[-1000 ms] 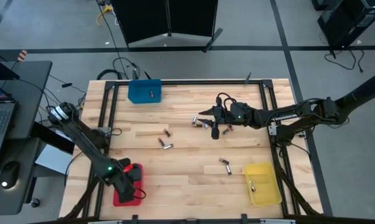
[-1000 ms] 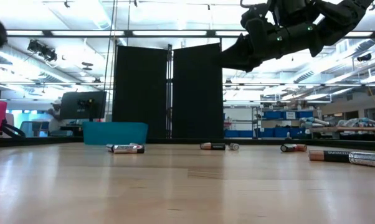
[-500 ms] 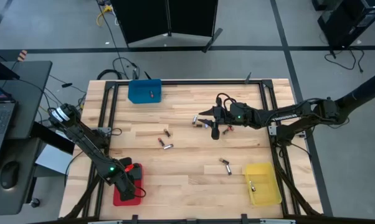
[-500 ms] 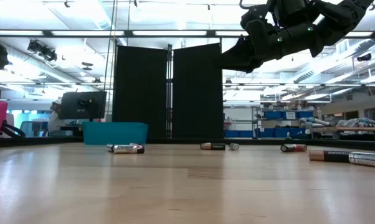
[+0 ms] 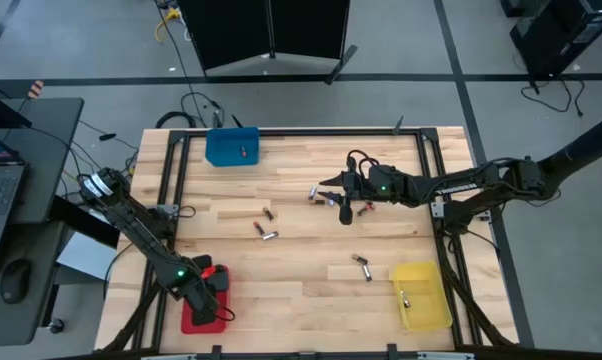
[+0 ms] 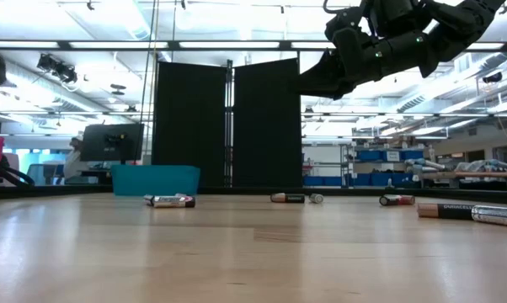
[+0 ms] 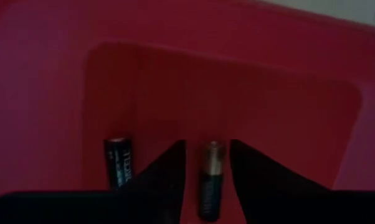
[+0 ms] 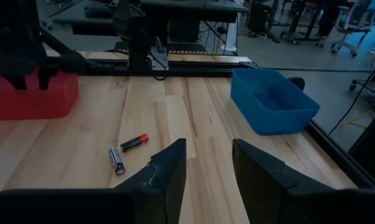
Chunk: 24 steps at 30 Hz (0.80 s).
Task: Sort batteries
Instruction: Put the brown battery into the red bin, then put the silver battery into the yellow bin
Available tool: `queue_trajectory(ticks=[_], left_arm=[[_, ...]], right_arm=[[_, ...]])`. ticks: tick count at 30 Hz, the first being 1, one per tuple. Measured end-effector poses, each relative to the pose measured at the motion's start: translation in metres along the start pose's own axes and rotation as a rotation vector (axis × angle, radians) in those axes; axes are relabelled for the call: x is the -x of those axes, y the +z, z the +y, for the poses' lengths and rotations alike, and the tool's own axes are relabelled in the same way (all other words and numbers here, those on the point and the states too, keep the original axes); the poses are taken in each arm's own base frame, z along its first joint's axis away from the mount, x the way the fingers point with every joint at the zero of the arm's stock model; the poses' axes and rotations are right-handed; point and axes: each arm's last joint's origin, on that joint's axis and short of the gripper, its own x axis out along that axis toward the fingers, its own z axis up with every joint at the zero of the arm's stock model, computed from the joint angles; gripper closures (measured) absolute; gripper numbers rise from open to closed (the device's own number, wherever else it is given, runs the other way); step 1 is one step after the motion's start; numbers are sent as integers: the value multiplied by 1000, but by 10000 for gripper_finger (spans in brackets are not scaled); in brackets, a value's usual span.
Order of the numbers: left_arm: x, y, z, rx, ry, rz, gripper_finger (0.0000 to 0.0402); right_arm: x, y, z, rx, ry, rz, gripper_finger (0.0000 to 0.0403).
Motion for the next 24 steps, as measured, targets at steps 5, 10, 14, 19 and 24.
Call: queue_trajectory(ticks=[5,10,14,19,24], left_arm=[[10,2,-3,-39,42,21,261],[29,7,-8,-73,111,21,267],[53,12,-10,-93,152,-50,303],[86,19,2,-60,166,-191,376],[105,33,22,-58,192,-291,393]], right_arm=[[0,0,0,0,0,1,261],[0,0,0,1,0,1,260],[0,0,0,6,0,1,262],[0,0,0,8,1,3,275],[0,-1,0,9,1,8,305]])
